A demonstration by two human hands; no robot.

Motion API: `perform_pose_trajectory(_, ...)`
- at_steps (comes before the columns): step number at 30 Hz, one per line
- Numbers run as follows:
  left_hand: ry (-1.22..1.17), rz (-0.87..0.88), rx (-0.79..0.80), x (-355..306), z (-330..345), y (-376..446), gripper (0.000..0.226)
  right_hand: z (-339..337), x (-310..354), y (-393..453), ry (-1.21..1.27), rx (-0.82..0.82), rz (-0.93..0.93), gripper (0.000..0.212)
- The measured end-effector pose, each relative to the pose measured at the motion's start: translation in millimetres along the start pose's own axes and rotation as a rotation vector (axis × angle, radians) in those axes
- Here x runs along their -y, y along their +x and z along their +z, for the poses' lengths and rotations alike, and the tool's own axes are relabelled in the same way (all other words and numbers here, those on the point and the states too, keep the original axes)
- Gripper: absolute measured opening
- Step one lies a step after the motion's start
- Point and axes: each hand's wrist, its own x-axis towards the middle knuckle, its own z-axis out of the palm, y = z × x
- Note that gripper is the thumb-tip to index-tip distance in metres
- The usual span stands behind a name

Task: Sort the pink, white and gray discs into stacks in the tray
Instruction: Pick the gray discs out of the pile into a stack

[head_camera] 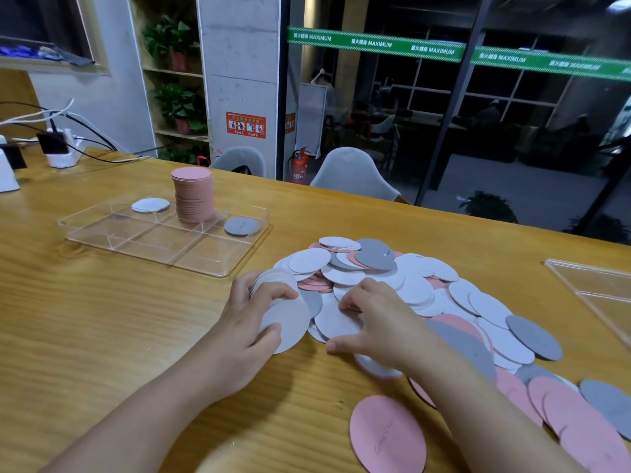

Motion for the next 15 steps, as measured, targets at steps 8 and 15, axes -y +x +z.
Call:
perform_pose_trajectory(8,-0.014,-0.004,-0.002,-0.4,0.1,0.8,0.042,-11.0,5.3,-0.1,-0.176,-0.069,-0.037,0.023)
perform_pose_trajectory(15,-0.026,-0.021,0.005,-1.5,2.5,0.0,0.042,-21.9,0.3,-2.2,-0.145,-0.105,-0.057,0.013)
